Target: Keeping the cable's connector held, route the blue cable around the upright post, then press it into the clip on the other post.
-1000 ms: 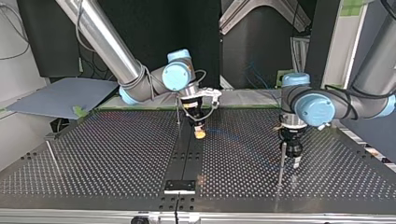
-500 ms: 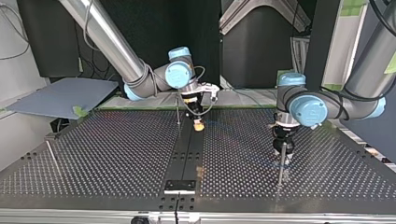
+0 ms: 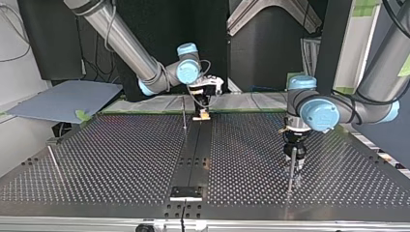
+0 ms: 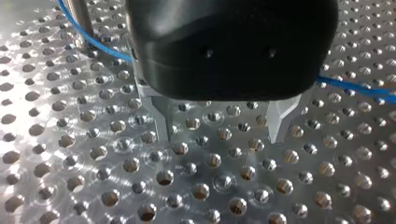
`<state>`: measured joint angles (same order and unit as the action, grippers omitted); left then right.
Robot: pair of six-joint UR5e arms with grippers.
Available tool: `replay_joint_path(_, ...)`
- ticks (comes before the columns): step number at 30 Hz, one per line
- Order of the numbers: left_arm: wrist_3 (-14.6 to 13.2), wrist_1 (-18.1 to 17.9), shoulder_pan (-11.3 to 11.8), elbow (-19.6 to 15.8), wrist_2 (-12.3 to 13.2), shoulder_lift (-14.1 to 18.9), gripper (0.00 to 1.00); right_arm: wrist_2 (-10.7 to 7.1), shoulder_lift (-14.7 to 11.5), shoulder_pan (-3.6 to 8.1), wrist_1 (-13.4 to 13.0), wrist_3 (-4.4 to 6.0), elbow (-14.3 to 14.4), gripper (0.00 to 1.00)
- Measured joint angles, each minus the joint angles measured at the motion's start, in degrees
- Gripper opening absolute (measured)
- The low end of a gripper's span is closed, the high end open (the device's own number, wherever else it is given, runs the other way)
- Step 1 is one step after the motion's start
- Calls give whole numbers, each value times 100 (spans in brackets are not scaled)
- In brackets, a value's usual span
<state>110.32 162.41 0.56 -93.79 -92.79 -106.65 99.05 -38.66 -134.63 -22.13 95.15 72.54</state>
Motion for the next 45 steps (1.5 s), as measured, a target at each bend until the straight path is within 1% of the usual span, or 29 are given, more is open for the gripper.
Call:
replay_joint_path(9, 33, 6, 11, 0, 15, 0, 99, 39, 388, 4, -132, 6, 3, 0)
replay_joint_path(22, 59, 2, 12, -2, -5, 1, 99, 144, 973, 12, -380, 65, 7, 0)
replay_joint_path(29, 59, 10, 10, -1, -5, -2, 99, 220, 1198, 19, -490, 79, 39, 0)
replay_joint_path(35, 59, 11, 6, -1, 3, 1, 99, 237, 1272, 83, -744, 193, 163, 0)
replay_joint_path(39, 59, 11, 9, 1, -1, 1, 99, 240, 1367, 124, -828, 219, 182, 0)
replay_joint_path(45, 59, 11, 11, 1, -5, 0, 99, 256, 1606, 198, -915, 245, 186, 0)
